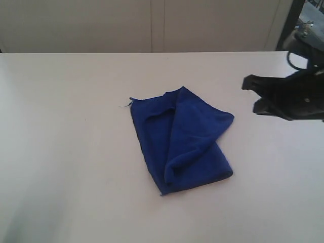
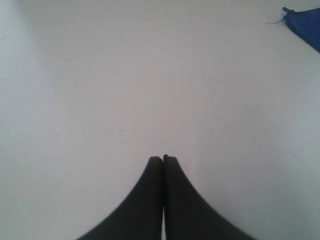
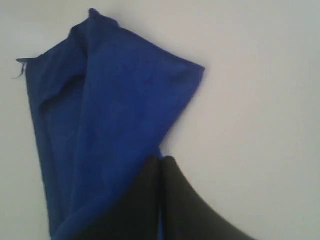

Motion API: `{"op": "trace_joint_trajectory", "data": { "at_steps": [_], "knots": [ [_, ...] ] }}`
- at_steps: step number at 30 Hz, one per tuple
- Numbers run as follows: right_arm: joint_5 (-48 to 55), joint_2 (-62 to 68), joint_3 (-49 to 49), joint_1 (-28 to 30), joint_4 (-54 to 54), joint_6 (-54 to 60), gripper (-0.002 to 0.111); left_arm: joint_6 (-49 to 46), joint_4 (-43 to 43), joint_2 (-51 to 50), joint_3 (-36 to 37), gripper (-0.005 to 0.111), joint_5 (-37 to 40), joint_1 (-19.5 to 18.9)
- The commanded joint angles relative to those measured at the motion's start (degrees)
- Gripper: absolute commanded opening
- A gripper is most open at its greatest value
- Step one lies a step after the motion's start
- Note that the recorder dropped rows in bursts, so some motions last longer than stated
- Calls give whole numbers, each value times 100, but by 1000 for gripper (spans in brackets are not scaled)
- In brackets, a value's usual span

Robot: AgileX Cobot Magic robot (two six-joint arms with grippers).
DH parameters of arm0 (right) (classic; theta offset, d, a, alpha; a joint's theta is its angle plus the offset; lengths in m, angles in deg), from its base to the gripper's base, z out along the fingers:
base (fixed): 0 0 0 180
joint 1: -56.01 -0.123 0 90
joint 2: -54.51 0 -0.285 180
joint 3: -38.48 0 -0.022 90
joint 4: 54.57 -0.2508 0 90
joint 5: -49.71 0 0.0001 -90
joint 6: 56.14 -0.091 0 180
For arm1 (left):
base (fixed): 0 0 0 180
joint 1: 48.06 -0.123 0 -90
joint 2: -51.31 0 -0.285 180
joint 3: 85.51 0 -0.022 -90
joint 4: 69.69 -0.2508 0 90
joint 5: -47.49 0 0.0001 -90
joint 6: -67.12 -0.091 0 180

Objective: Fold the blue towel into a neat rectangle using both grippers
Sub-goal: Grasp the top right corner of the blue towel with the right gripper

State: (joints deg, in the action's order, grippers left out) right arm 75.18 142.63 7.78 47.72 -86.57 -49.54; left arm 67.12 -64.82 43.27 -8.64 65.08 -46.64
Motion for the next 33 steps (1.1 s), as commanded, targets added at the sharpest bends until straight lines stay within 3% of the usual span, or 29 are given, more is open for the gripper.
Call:
{"op": "trace_joint_trajectory", "data": {
  "at_steps": [1,4,10,16,21,33],
  "knots": [
    [-122,763,729,-543,-502,113,0,0,20,26,35,0,-5,-17],
    [-157,1544,1444,-930,-974,113,0,0,20,26,35,0,-5,-17],
    [-470,2778,2165,-1166,-2388,90,1,0,20,26,35,0,-5,-17],
    [-447,3753,2743,-1166,-3990,79,30,0,20,26,35,0,-5,-17],
    [-418,3994,2817,-1183,-4194,68,36,0,20,26,35,0,-5,-17],
    [-636,4474,3139,-1347,-4559,68,36,0,20,26,35,0,-5,-17]
  ]
}}
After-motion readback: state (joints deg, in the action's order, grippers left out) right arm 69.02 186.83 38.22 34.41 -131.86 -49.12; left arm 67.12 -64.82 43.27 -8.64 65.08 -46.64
